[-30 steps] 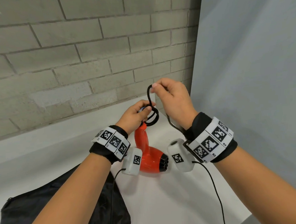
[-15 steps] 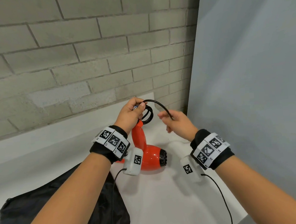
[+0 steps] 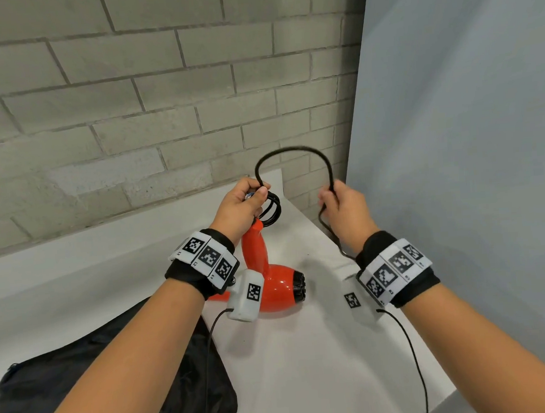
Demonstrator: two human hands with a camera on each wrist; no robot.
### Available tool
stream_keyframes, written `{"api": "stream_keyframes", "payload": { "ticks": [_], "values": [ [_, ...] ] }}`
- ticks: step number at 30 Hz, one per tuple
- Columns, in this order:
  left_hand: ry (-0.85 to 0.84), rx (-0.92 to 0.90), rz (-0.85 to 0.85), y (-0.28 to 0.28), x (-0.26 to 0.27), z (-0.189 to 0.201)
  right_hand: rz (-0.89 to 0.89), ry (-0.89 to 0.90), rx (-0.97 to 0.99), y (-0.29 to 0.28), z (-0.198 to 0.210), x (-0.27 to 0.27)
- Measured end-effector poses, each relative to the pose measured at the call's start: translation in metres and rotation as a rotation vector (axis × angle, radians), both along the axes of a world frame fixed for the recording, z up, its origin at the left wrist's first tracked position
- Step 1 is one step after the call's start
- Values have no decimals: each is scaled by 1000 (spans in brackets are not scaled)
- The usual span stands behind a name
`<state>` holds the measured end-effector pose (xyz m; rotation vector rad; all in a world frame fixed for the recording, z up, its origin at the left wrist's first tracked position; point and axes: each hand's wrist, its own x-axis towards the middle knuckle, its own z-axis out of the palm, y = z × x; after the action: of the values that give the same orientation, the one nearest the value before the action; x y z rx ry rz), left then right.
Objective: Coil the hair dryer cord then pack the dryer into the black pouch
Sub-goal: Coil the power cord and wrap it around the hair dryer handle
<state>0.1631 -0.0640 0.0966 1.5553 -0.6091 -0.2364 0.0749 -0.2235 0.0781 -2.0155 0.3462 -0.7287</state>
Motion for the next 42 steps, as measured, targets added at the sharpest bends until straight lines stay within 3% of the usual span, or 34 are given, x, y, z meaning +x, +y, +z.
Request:
{"api": "stream_keyframes", "payload": {
  "ticks": [4,11,15,19,22,30,36,42],
  "values": [
    [-6,9,3,-2,-3,1,158,-236,92,22,41,-9],
    [3,1,14,1,-2,1,284,-262,230,31,39,-9],
    [12,4,21,2,1,0,303,-63,203,24,18,-5],
    [15,10,6,2,1,-1,427,460,-1,6,-25,1],
    [21,5,-20,-1,-3,0,391,697,-250,0,-60,9],
    [-12,30,-15,2,-5,0,516,925,-531,7,-92,27],
    [-8,28,3,9,-2,-2,431,946,-683,15,-94,33],
    [-31,45,4,10,-4,-1,372,1119,-785,13,-99,32]
  ]
}}
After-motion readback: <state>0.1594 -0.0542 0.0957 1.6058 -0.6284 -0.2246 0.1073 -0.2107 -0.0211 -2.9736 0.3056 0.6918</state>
